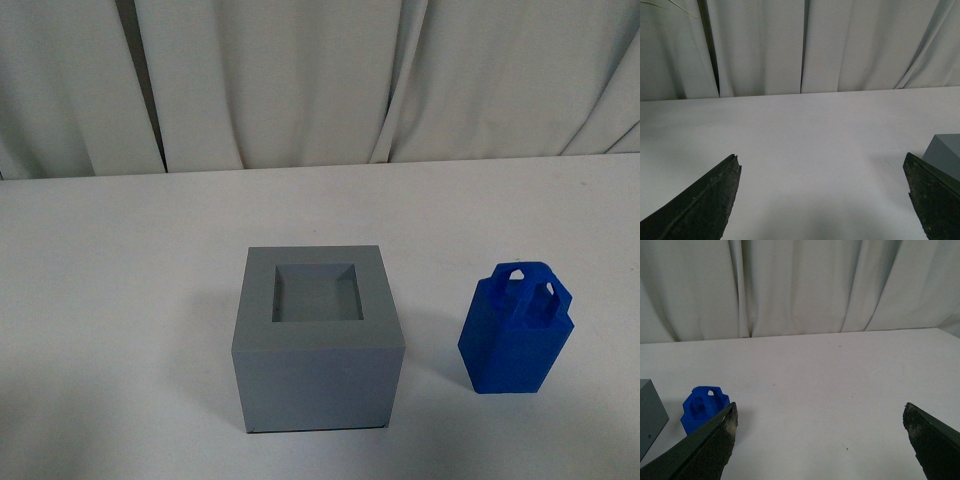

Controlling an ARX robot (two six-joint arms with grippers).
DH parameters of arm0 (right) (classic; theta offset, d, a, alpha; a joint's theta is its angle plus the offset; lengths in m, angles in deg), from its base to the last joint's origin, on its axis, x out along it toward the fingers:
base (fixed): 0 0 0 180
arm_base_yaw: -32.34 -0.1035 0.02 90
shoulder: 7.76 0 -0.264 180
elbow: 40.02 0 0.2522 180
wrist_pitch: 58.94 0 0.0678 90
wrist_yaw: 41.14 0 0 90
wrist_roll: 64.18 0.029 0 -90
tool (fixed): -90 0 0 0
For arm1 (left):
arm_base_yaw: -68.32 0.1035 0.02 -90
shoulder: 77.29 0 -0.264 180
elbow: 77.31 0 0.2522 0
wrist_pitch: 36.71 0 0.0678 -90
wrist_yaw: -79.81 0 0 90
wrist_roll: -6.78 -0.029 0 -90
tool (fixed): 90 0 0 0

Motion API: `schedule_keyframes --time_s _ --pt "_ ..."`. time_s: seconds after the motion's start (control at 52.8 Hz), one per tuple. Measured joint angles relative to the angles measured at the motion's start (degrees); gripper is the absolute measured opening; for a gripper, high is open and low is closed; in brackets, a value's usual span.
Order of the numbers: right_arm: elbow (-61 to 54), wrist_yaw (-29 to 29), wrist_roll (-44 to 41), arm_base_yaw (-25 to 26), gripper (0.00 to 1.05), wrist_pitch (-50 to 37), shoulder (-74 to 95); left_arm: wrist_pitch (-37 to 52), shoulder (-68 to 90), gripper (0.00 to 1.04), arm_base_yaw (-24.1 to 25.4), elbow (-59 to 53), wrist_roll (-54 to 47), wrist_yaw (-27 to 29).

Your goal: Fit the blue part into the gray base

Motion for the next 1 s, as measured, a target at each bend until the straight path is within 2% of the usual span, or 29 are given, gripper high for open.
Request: schedule_keyframes --time_s 1.003 --pt "0.0 0.0 0.0 0.0 0.97 0.0 0.0 0.0 0.0 0.99 0.0 0.0 0.0 0.0"
